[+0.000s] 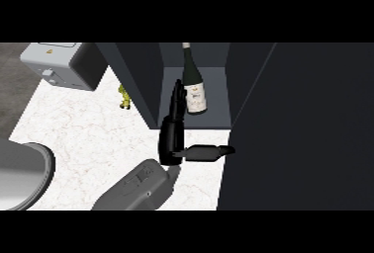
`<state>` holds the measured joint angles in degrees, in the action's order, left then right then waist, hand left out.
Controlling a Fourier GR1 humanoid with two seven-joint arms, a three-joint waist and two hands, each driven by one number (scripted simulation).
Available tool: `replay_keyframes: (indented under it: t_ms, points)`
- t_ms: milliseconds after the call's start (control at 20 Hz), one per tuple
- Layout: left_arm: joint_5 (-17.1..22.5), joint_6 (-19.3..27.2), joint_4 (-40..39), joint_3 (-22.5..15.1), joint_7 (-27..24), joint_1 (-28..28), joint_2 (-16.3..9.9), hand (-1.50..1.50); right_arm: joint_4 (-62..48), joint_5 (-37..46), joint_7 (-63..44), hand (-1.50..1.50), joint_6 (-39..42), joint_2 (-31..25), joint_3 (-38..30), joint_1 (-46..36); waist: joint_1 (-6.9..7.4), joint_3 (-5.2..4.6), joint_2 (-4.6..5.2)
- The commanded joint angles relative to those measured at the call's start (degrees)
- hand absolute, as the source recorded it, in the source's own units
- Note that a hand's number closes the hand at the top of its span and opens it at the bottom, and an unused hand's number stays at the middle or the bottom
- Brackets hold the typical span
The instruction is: Pick up the wine, place it into the cabinet and close the cabinet
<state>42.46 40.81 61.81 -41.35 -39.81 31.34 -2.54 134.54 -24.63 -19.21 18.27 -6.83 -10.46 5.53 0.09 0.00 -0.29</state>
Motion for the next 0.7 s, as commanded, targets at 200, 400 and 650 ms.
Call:
replay_keyframes:
  t_ms: [200,400,650]
  points:
    - [-5.8,3.2,23.5,-6.6,3.8,-16.1,-9.2,-1.50,6.4,1.6,-2.9,-1.50,-2.9,0.7,1.3,0.9,0.22,0.00,0.03]
    - [-8.7,5.8,32.5,-7.5,6.8,-21.5,-14.0,1.50,3.0,-3.8,1.0,-1.50,2.7,-2.5,-5.8,4.5,-0.07,0.04,0.04]
    - [-9.2,2.2,40.1,-7.3,5.8,-30.6,-21.8,1.50,1.5,-2.9,-0.7,-1.50,7.1,-4.8,-3.9,5.4,0.09,0.02,0.10]
